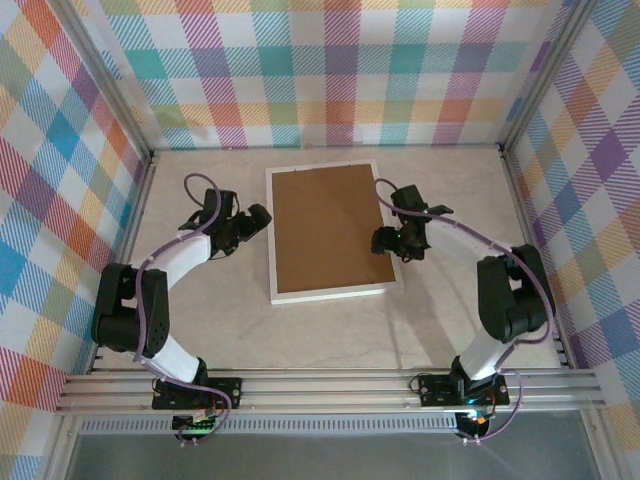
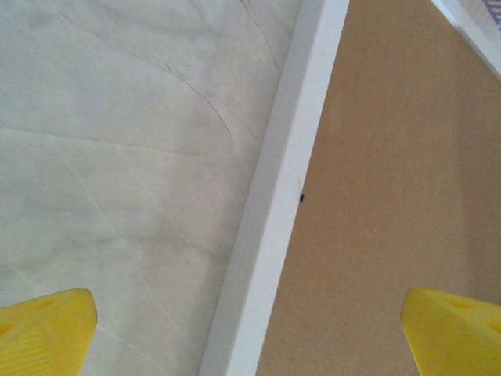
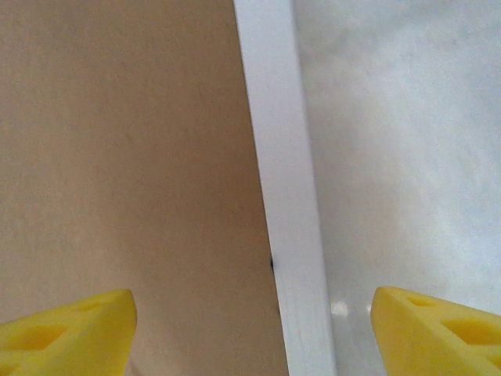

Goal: Put the photo into the frame

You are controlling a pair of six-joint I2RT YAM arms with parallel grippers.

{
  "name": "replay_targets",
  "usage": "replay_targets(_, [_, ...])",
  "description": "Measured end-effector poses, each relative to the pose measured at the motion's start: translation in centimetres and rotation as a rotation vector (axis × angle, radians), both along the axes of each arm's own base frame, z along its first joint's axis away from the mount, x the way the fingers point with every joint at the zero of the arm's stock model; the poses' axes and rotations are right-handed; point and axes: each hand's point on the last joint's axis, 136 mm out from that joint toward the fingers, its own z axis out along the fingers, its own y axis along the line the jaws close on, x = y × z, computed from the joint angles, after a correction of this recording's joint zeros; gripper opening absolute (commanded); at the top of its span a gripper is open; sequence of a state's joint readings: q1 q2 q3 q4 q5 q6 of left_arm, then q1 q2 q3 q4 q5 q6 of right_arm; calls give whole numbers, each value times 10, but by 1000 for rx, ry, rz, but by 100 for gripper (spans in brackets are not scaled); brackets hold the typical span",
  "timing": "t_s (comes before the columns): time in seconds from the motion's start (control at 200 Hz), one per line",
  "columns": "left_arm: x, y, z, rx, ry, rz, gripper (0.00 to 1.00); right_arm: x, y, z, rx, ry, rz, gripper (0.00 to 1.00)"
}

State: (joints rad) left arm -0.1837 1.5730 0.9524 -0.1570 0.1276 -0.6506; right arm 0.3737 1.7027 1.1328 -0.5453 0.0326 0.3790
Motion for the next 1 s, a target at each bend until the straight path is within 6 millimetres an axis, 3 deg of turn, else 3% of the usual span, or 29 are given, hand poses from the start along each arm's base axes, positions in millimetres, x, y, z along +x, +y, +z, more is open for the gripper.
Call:
replay_targets(0.175, [-5, 8, -3, 45, 18, 5, 100, 49, 7, -4, 2, -35, 44, 72])
replay_targets(0.29, [-7, 10, -6, 59, 31, 6, 100, 87, 11, -1, 10, -72, 67, 61])
replay_targets(0.365, [-8, 11, -6, 63, 32, 5, 100, 99, 10, -3, 7, -78, 85, 57])
replay_targets(0.64, [-8, 11, -6, 64, 31, 1, 100, 93, 1, -24, -69, -6, 123, 45])
replay_targets(0.845, [-8, 10, -6, 61, 32, -1, 100, 90, -2, -25, -90, 1, 131, 29])
replay_targets(1.0, [-8, 7, -7, 50, 36, -10, 100, 87, -1, -24, -95, -3, 134, 26])
